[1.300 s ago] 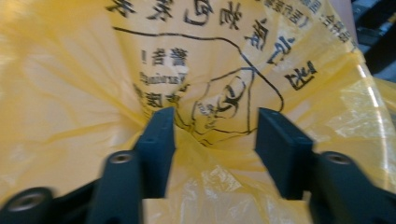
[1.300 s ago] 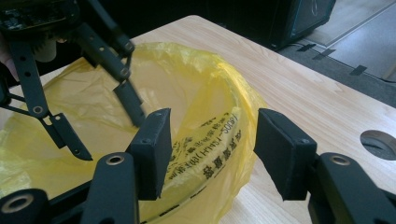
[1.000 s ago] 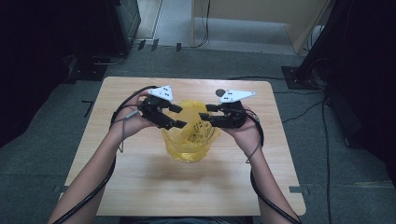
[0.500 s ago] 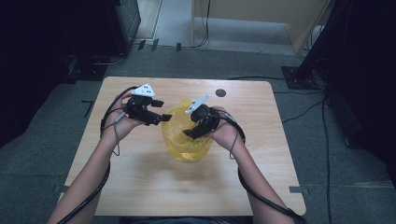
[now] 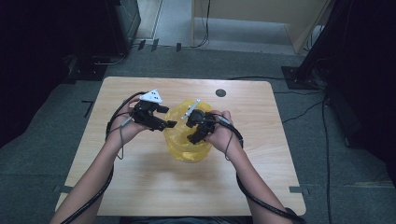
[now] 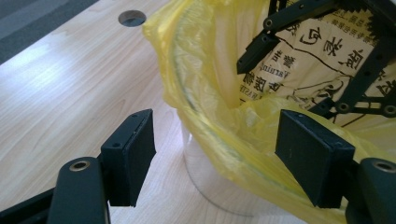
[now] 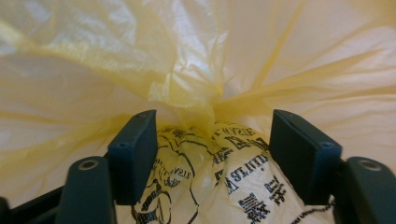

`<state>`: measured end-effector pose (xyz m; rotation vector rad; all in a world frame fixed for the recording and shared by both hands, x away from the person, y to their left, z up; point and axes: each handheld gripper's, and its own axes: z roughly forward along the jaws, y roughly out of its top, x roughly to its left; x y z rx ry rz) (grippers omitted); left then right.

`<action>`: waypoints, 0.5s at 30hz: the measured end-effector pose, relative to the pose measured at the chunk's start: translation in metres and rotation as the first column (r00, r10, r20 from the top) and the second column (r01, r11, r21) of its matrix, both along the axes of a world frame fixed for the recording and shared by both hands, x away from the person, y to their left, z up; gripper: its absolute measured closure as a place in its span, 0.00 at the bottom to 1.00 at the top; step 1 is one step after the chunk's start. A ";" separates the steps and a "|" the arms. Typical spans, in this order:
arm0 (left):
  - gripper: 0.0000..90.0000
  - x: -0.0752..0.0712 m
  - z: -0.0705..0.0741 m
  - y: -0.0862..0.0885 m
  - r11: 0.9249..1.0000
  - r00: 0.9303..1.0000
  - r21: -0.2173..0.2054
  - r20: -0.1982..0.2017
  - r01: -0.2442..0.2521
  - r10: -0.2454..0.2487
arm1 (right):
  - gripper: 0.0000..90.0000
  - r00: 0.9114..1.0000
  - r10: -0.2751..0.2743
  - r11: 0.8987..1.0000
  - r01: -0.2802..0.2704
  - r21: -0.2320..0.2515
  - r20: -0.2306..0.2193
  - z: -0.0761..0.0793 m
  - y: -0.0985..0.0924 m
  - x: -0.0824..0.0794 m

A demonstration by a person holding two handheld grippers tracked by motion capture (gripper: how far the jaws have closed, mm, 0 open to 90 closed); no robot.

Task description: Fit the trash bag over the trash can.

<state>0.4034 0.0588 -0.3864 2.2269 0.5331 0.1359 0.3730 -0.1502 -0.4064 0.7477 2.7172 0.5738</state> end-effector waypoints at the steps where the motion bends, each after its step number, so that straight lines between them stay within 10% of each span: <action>1: 0.31 0.000 0.000 -0.001 1.000 1.000 0.008 0.002 0.003 -0.003 | 0.40 1.000 -0.012 1.000 0.012 0.000 0.008 0.000 0.000 -0.001; 7: 0.31 0.000 0.002 -0.002 1.000 1.000 0.021 0.008 0.010 -0.010 | 0.40 0.997 -0.005 0.999 0.003 0.037 0.076 0.003 -0.003 -0.001; 12: 0.31 0.003 0.002 -0.001 1.000 1.000 0.016 0.005 -0.004 0.004 | 0.44 0.994 0.049 0.983 -0.066 0.173 0.103 0.022 -0.011 -0.002; 15: 0.31 0.002 0.002 -0.002 1.000 1.000 0.016 0.010 0.000 0.000 | 0.46 0.991 0.114 0.973 -0.124 0.193 0.065 0.025 -0.011 -0.004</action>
